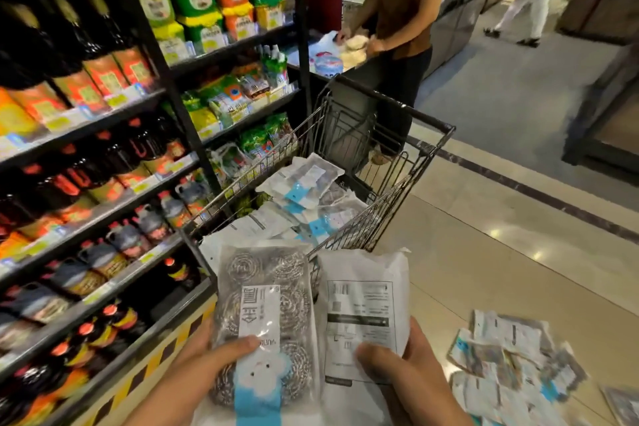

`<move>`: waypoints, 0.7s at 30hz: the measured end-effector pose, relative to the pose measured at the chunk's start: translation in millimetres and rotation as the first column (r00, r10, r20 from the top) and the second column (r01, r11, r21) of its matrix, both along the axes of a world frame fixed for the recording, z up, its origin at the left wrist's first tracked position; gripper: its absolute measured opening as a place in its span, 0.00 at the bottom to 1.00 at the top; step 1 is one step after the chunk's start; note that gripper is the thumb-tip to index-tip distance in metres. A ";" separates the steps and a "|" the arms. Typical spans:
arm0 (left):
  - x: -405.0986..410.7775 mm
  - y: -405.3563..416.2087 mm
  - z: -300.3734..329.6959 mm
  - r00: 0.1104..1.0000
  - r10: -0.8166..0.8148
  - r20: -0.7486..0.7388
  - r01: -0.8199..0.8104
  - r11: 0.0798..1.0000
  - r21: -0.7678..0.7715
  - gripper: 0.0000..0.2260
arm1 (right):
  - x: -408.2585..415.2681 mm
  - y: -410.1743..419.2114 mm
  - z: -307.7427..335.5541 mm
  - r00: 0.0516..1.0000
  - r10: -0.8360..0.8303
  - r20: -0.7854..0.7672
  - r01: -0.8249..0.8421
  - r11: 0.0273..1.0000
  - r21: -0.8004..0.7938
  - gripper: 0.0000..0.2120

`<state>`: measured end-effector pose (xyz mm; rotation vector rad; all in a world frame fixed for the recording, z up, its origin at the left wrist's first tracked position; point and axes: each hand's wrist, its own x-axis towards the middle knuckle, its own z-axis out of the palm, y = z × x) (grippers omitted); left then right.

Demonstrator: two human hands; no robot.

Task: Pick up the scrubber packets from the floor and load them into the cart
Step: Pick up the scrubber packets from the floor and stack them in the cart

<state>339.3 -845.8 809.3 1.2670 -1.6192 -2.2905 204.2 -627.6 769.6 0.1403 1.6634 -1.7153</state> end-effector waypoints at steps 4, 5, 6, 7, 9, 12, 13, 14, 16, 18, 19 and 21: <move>-18.1 -39.3 -5.9 1.000 0.017 0.003 -0.017 0.999 0.028 0.50 | -22.7 -36.7 -8.8 0.998 -0.058 0.008 0.058 0.998 0.024 0.24; -23.8 -50.4 -8.4 0.999 0.031 0.013 -0.032 0.999 0.020 0.53 | -30.3 -47.0 -10.5 0.998 -0.067 0.018 0.067 0.998 0.021 0.24; -29.1 -61.6 -10.7 0.999 0.033 0.020 -0.034 0.999 0.027 0.54 | -38.5 -57.2 -12.6 0.997 -0.068 0.026 0.068 0.998 0.018 0.24; -34.6 -72.1 -13.6 0.999 0.031 0.025 -0.032 0.999 0.023 0.52 | -46.6 -66.5 -15.8 0.998 -0.059 0.029 0.059 0.998 0.020 0.24; -41.0 -94.4 -16.0 0.999 0.040 0.029 -0.041 0.999 0.016 0.48 | -63.2 -87.3 -18.6 0.999 -0.020 0.037 0.019 1.000 0.024 0.26; -52.0 -129.0 -14.2 0.994 0.088 0.061 -0.088 0.996 -0.008 0.46 | -87.3 -118.2 -21.9 0.997 0.048 0.053 -0.050 0.998 0.040 0.31; -57.0 -139.9 -13.4 0.993 0.097 0.059 -0.096 0.995 -0.030 0.46 | -94.4 -128.7 -23.4 0.997 0.067 0.048 -0.069 0.996 0.051 0.32; -62.9 -148.9 -11.5 0.994 0.100 0.051 -0.097 0.994 -0.053 0.44 | -100.2 -138.7 -24.7 0.995 0.080 0.052 -0.083 0.995 0.057 0.33; -74.9 -165.1 -11.3 0.994 0.097 0.049 -0.092 0.991 -0.096 0.37 | -110.5 -157.5 -28.3 0.994 0.086 0.072 -0.091 0.994 0.060 0.34; -83.1 -179.8 -14.2 0.992 0.111 0.055 -0.105 0.990 -0.098 0.28 | -115.0 -174.2 -33.2 0.991 0.099 0.085 -0.105 0.992 0.068 0.35; -87.8 -186.6 -15.9 0.993 0.101 0.063 -0.096 0.992 -0.084 0.27 | -115.5 -181.9 -34.6 0.990 0.102 0.094 -0.109 0.992 0.068 0.35; -95.8 -201.2 -19.3 0.993 0.059 0.097 -0.052 0.996 -0.072 0.28 | -115.0 -197.3 -38.4 0.988 0.094 0.125 -0.104 0.992 0.070 0.34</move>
